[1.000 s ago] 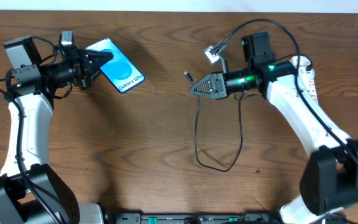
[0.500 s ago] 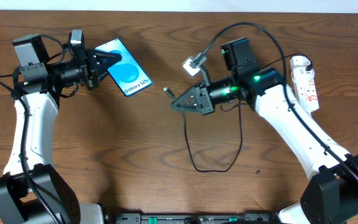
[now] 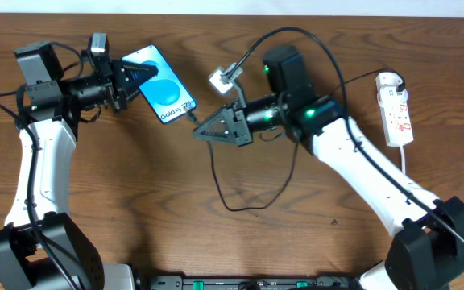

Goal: Plug charger to phone and switch on socket

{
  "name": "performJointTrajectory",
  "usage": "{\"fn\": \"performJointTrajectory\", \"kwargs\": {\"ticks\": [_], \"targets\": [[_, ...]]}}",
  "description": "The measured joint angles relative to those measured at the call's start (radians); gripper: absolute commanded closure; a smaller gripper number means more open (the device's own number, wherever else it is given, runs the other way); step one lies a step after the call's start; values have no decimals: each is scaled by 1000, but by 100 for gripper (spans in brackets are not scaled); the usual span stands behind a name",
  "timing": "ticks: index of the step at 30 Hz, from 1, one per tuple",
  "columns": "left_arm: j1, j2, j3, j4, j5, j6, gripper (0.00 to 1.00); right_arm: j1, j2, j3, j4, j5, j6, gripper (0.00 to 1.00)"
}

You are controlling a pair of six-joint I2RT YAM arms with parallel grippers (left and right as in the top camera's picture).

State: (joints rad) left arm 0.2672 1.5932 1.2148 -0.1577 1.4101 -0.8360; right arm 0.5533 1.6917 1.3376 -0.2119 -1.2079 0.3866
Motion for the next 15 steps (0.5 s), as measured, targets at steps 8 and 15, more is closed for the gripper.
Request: {"fn": "performJointTrajectory", "kwargs": {"ticks": [8,15], "targets": [[19,0,0,87,5,2,93,17,3,-204,484,-14,323,99],[46,0,0,88,11,2,93,17,3,-349,801,20,561,99]]}}
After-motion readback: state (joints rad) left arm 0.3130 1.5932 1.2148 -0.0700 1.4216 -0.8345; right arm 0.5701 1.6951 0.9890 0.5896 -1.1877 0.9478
